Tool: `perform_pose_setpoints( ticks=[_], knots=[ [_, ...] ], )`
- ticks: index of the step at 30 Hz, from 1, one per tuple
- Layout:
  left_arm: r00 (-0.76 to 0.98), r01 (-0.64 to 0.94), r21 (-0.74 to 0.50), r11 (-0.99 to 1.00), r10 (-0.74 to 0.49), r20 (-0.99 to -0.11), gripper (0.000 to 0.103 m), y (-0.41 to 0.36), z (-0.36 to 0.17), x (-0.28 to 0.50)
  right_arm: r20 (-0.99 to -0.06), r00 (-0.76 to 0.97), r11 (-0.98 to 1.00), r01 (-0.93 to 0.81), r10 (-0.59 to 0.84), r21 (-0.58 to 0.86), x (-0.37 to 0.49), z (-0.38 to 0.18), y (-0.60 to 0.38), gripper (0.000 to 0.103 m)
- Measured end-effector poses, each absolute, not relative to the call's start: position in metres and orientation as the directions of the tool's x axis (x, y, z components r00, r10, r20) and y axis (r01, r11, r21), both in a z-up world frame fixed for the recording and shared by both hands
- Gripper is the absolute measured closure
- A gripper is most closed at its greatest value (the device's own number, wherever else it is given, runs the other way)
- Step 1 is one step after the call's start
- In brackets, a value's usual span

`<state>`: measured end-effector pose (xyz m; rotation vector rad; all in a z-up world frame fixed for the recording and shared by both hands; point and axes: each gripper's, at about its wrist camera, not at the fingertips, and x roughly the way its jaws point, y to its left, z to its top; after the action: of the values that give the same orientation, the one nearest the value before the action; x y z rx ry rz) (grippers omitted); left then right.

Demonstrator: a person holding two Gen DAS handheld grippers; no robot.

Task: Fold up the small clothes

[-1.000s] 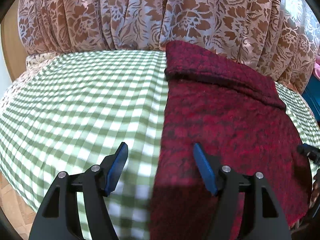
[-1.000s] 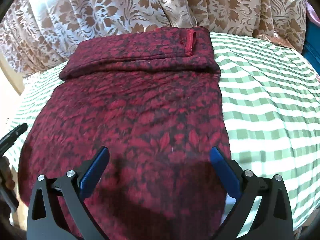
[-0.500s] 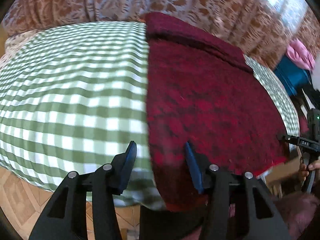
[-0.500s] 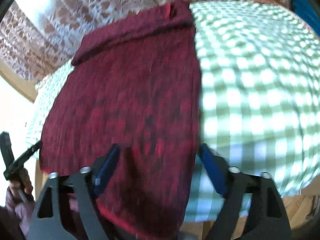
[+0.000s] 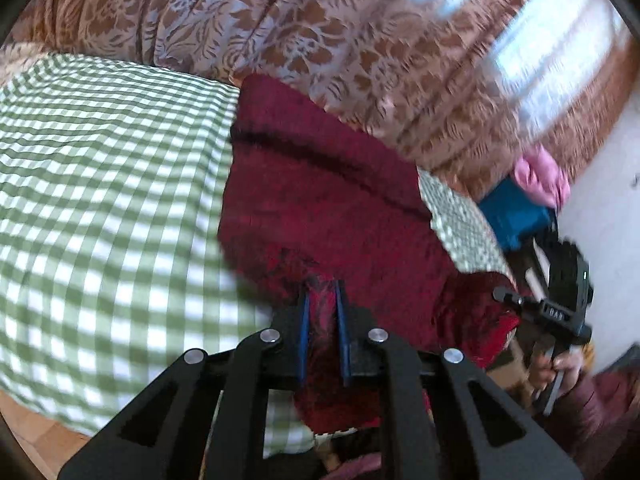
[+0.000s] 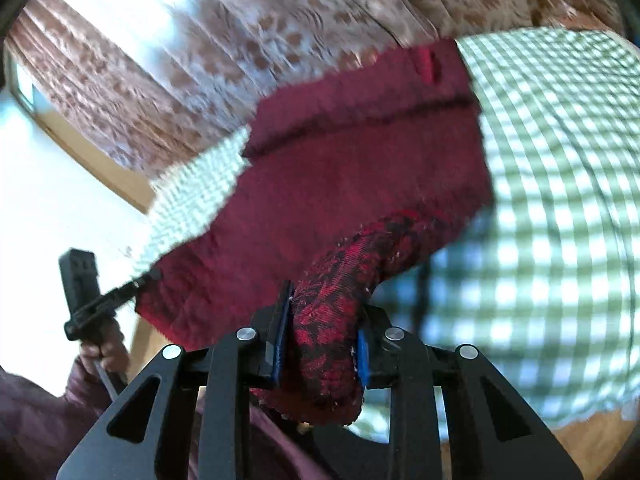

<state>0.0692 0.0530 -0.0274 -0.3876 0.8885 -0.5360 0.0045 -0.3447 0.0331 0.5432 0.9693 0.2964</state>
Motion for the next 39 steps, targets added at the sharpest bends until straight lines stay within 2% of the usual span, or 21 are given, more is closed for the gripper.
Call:
perform_pose_setpoints(
  ticks=[4, 7, 12, 13, 15, 16, 17, 19, 21, 22, 23, 26, 30, 33, 34, 35, 36, 37, 39],
  knots=[
    [0.536, 0.229, -0.582, 0.78, -0.6, -0.594, 0.093, 0.042, -0.017, 0.111, -0.666, 0.594, 0.803, 0.055, 0.451, 0.593, 0.043, 0.032, -0.365, 0.077],
    [0.534, 0.159, -0.585, 0.796, -0.567, -0.627, 0.092, 0.036, -0.02, 0.155, -0.681, 0.608, 0.794, 0.13, 0.409, 0.594, 0.076, 0.021, -0.382, 0.077],
    [0.508, 0.058, -0.567, 0.821, -0.514, -0.692, 0.084, 0.024, -0.033, 0.219, -0.736, 0.587, 0.799, 0.233, 0.339, 0.554, 0.128, -0.001, -0.395, 0.077],
    [0.497, 0.049, -0.574, 0.817, -0.519, -0.696, 0.078, 0.023, -0.035, 0.229, -0.745, 0.581, 0.805, 0.241, 0.327, 0.541, 0.135, -0.006, -0.395, 0.077],
    [0.482, 0.026, -0.62, 0.784, -0.554, -0.679, 0.057, 0.028, -0.037, 0.24, -0.764, 0.571, 0.815, 0.263, 0.299, 0.516, 0.146, -0.012, -0.396, 0.076],
    [0.491, 0.002, -0.637, 0.771, -0.555, -0.672, 0.03, 0.034, -0.036, 0.243, -0.767, 0.563, 0.805, 0.277, 0.307, 0.525, 0.15, -0.017, -0.4, 0.072],
    [0.524, -0.031, -0.634, 0.772, -0.528, -0.669, 0.012, 0.04, -0.032, 0.244, -0.763, 0.56, 0.79, 0.285, 0.323, 0.543, 0.151, -0.021, -0.404, 0.068],
    [0.592, -0.046, -0.622, 0.782, -0.48, -0.647, 0.011, 0.057, -0.026, 0.239, -0.749, 0.559, 0.761, 0.292, 0.356, 0.58, 0.153, -0.028, -0.41, 0.062],
    [0.585, -0.045, -0.611, 0.79, -0.475, -0.657, 0.012, 0.067, -0.031, 0.237, -0.699, 0.577, 0.696, 0.289, 0.421, 0.657, 0.15, -0.029, -0.417, 0.047],
    [0.582, -0.022, -0.606, 0.795, -0.482, -0.655, 0.013, 0.07, -0.033, 0.233, -0.671, 0.599, 0.671, 0.278, 0.438, 0.687, 0.147, -0.026, -0.419, 0.028],
    [0.573, 0.021, -0.595, 0.803, -0.498, -0.651, 0.014, 0.07, -0.036, 0.227, -0.646, 0.624, 0.661, 0.262, 0.44, 0.704, 0.142, -0.02, -0.421, 0.014],
    [0.529, 0.151, -0.503, 0.851, -0.5, -0.685, 0.016, 0.06, -0.051, 0.201, -0.635, 0.68, 0.712, 0.234, 0.366, 0.661, 0.12, 0.003, -0.425, 0.006],
    [0.465, 0.197, -0.49, 0.849, -0.521, -0.716, 0.017, 0.049, -0.076, 0.183, -0.696, 0.645, 0.786, 0.232, 0.317, 0.573, 0.097, -0.002, -0.421, 0.006],
    [0.44, 0.189, -0.49, 0.851, -0.52, -0.732, 0.034, 0.038, -0.09, 0.182, -0.753, 0.592, 0.833, 0.234, 0.287, 0.501, 0.087, -0.023, -0.411, 0.008],
    [0.433, 0.186, -0.494, 0.849, -0.523, -0.734, 0.046, 0.035, -0.092, 0.185, -0.768, 0.581, 0.849, 0.233, 0.269, 0.474, 0.087, -0.03, -0.409, 0.016],
    [0.432, 0.176, -0.485, 0.857, -0.51, -0.744, 0.053, 0.032, -0.093, 0.188, -0.785, 0.569, 0.867, 0.236, 0.243, 0.439, 0.088, -0.037, -0.406, 0.022],
    [0.429, 0.174, -0.482, 0.859, -0.507, -0.748, 0.056, 0.03, -0.092, 0.19, -0.807, 0.553, 0.884, 0.245, 0.209, 0.398, 0.09, -0.044, -0.404, 0.028],
    [0.425, 0.172, -0.487, 0.856, -0.51, -0.747, 0.061, 0.031, -0.092, 0.19, -0.82, 0.54, 0.892, 0.253, 0.191, 0.375, 0.091, -0.05, -0.403, 0.038],
    [0.422, 0.18, -0.482, 0.858, -0.51, -0.75, 0.068, 0.031, -0.089, 0.189, -0.822, 0.535, 0.886, 0.264, 0.195, 0.382, 0.089, -0.055, -0.407, 0.048]
  ],
)
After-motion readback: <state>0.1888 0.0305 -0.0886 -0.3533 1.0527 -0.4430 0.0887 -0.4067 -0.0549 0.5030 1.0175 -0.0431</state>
